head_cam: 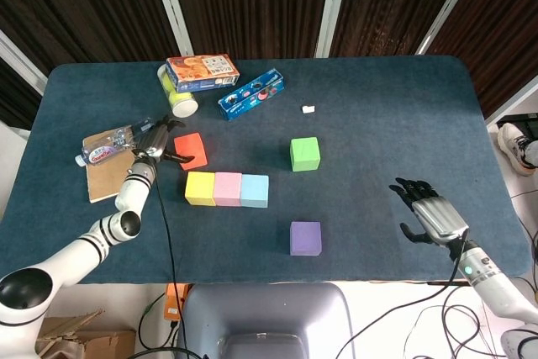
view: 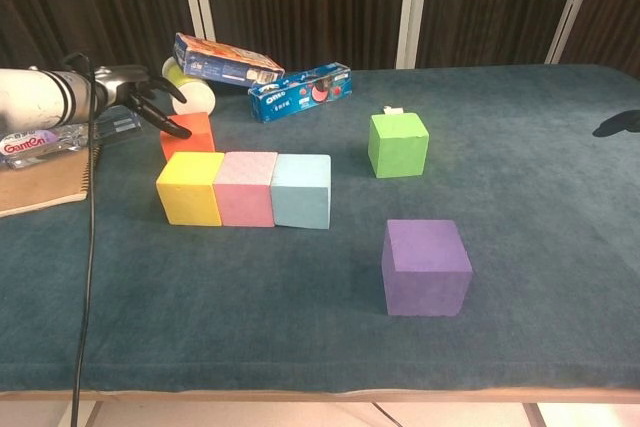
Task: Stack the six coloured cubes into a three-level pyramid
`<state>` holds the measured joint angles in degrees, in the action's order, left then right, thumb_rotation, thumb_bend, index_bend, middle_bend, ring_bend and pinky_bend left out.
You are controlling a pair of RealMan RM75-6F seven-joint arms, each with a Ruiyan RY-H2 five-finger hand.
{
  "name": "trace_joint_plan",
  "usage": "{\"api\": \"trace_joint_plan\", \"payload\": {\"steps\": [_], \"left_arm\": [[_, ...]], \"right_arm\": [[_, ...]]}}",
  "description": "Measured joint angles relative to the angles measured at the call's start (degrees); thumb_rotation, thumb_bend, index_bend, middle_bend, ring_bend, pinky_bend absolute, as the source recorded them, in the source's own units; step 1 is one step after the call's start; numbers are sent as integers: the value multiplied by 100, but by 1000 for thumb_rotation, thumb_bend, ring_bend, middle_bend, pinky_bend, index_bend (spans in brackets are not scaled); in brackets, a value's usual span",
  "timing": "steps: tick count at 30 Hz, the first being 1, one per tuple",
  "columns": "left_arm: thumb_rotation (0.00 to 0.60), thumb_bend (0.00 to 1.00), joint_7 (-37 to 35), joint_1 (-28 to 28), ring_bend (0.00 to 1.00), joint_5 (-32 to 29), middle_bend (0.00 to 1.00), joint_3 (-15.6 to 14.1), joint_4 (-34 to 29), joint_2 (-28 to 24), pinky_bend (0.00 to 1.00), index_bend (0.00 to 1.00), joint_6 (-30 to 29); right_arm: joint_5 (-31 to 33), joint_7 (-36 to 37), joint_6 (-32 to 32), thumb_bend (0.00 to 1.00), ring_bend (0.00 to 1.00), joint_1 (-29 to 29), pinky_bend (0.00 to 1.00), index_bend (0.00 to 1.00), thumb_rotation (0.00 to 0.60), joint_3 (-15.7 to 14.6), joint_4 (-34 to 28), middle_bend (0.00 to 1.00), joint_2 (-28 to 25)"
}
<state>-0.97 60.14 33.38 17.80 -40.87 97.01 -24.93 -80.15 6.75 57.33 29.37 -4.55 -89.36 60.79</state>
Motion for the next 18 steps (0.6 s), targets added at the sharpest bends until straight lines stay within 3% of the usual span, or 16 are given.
{"api": "trace_joint_plan", "payload": {"steps": [11, 18], "left_arm": [[510, 123, -170, 80, 0, 376, 8, 94, 544, 303, 84, 339, 318], [548, 226, -78, 107, 0, 570, 9, 50, 848, 466, 84, 431, 322]], "right_arm": [[-137, 267, -78, 417, 0, -107, 0, 38, 558, 82, 100, 0, -72], [-236, 388, -179, 418, 0, -137, 0, 36, 558, 103, 130, 0, -96]]}}
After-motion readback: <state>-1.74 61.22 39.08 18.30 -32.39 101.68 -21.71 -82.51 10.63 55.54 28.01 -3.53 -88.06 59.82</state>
